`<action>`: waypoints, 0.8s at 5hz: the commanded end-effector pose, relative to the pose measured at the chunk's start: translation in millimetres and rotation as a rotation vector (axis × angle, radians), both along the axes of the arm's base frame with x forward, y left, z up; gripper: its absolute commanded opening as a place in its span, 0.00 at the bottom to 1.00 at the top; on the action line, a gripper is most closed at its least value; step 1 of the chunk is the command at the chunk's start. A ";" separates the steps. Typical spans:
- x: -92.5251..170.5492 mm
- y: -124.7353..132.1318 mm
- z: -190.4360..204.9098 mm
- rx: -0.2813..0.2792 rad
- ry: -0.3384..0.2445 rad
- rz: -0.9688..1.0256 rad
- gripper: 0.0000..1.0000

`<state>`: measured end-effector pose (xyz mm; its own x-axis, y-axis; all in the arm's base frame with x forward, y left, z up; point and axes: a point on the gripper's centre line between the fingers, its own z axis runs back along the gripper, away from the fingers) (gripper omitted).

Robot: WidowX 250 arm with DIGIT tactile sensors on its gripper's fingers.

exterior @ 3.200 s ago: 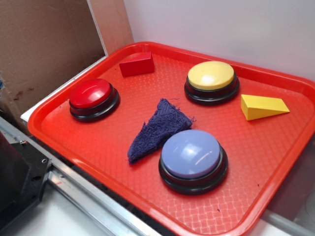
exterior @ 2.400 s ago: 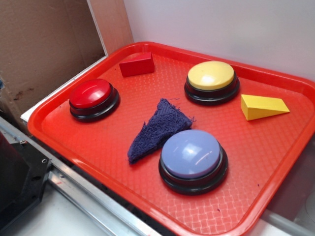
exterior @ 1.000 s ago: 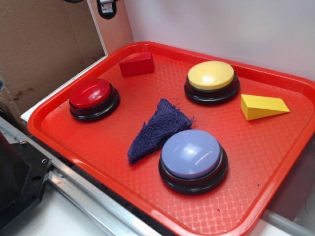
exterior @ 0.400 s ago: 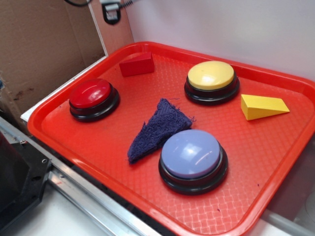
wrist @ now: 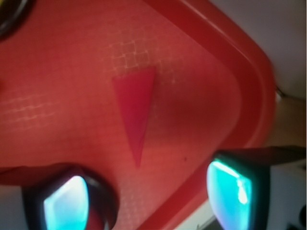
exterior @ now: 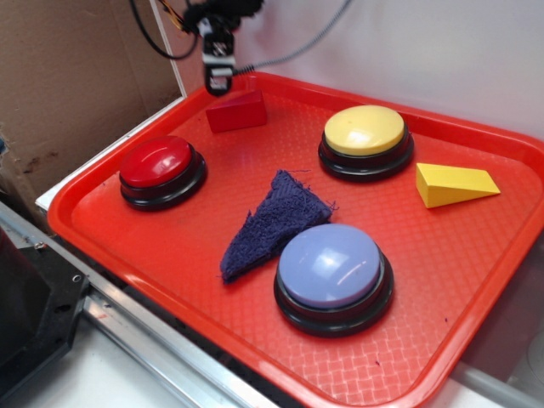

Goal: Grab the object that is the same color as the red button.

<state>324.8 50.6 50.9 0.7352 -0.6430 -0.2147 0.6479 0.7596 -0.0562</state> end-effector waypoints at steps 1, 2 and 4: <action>15.1 -10.9 -19.9 0.019 -0.022 -0.061 1.00; 10.8 -2.4 -32.6 0.073 0.018 -0.029 1.00; 2.9 11.2 -51.1 0.129 0.053 0.047 0.00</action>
